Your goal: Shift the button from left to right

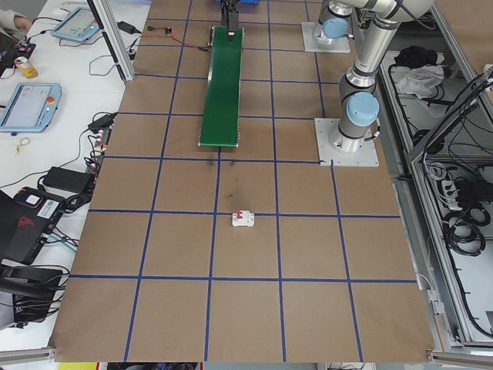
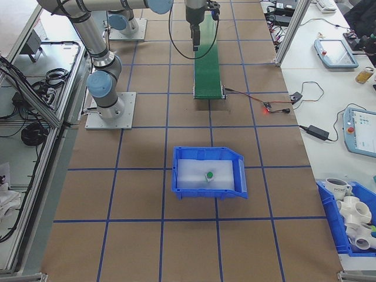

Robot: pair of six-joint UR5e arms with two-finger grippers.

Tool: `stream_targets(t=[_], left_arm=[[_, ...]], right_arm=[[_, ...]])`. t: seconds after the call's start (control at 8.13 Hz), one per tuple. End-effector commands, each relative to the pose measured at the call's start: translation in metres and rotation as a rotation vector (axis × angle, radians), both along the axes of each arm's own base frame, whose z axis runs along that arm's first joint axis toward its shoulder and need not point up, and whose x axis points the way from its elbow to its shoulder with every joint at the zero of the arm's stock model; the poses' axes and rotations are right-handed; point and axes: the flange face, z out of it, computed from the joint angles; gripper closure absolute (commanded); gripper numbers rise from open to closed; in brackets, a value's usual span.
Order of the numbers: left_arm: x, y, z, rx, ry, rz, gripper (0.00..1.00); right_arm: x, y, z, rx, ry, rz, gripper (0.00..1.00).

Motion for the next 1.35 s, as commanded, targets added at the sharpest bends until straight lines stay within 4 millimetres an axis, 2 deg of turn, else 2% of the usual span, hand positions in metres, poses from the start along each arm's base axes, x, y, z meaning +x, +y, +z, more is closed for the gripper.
stream_targets(t=[0.0, 0.25, 0.98, 1.23], left_arm=[[0.001, 0.000, 0.001, -0.001, 0.007, 0.000, 0.00], [0.002, 0.001, 0.002, -0.003, -0.003, 0.002, 0.00], [-0.002, 0.005, -0.004, 0.044, 0.017, -0.031, 0.00], [-0.006, 0.005, -0.003, 0.054, 0.040, -0.198, 0.00]], right_arm=[[0.038, -0.027, 0.001, -0.114, 0.025, -0.018, 0.00], [0.040, -0.063, 0.015, -0.155, 0.010, -0.017, 0.00], [0.041, -0.060, 0.012, -0.136, 0.018, -0.015, 0.00], [0.041, -0.059, 0.012, -0.134, 0.018, -0.015, 0.00]])
